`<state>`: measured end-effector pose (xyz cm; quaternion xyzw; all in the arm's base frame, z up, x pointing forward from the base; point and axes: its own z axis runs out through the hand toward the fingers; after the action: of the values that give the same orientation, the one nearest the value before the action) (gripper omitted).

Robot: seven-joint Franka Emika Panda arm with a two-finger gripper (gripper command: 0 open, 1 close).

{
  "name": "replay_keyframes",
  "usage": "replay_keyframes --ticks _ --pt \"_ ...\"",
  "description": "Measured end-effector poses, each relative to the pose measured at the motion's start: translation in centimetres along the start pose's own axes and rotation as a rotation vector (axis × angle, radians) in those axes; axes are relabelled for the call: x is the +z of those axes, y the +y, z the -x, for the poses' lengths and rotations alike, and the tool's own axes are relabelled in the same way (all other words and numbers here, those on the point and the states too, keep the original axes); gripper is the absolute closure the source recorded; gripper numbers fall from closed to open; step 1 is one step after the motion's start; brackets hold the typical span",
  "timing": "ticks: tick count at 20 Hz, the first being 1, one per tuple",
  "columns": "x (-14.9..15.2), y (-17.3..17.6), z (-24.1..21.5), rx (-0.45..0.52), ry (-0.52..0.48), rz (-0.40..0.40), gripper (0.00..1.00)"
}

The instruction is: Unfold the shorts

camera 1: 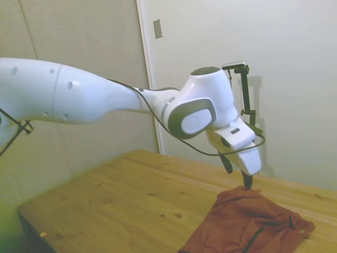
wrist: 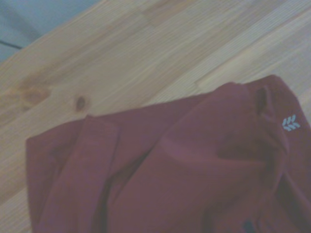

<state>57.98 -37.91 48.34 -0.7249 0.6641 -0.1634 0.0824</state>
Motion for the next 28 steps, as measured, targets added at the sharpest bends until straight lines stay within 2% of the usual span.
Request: replay_keyframes --ticks 9,13,14,28 --pt "9.0 0.0 -6.5 0.125 -0.014 0.041 0.0" --pt "10.9 -0.8 -7.2 0.151 -0.026 0.034 0.0" --pt "11.2 -1.0 -7.2 0.156 -0.031 0.035 1.0" --pt "14.3 -1.4 -8.1 0.174 -0.075 0.046 1.0"
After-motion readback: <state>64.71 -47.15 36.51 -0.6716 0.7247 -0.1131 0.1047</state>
